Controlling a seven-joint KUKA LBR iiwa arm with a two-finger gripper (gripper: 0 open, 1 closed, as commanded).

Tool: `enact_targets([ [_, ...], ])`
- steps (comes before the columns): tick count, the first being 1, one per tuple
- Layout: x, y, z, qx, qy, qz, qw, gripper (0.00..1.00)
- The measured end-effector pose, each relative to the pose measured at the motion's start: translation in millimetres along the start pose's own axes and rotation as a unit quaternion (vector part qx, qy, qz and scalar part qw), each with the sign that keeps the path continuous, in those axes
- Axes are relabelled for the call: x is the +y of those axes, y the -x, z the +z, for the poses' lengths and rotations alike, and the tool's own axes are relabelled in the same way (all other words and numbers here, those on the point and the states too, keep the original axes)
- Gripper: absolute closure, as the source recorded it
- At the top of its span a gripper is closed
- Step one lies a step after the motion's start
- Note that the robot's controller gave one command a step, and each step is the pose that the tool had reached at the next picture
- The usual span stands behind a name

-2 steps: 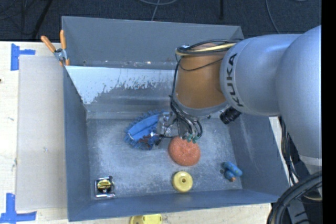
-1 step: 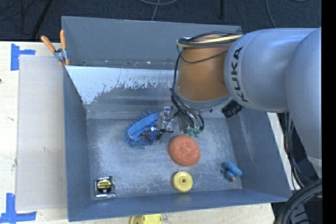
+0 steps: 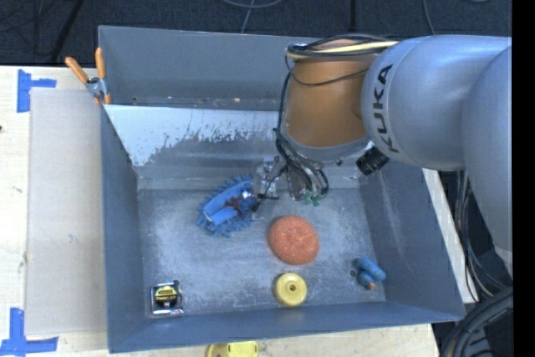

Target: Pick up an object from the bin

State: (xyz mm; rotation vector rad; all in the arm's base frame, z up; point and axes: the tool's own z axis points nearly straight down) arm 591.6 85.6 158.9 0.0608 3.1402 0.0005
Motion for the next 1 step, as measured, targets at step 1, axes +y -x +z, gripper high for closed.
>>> enact_targets([
  [1, -1.5, 2.2, -38.8, 0.0038, -0.001, 0.001, 1.0000, 1.00],
])
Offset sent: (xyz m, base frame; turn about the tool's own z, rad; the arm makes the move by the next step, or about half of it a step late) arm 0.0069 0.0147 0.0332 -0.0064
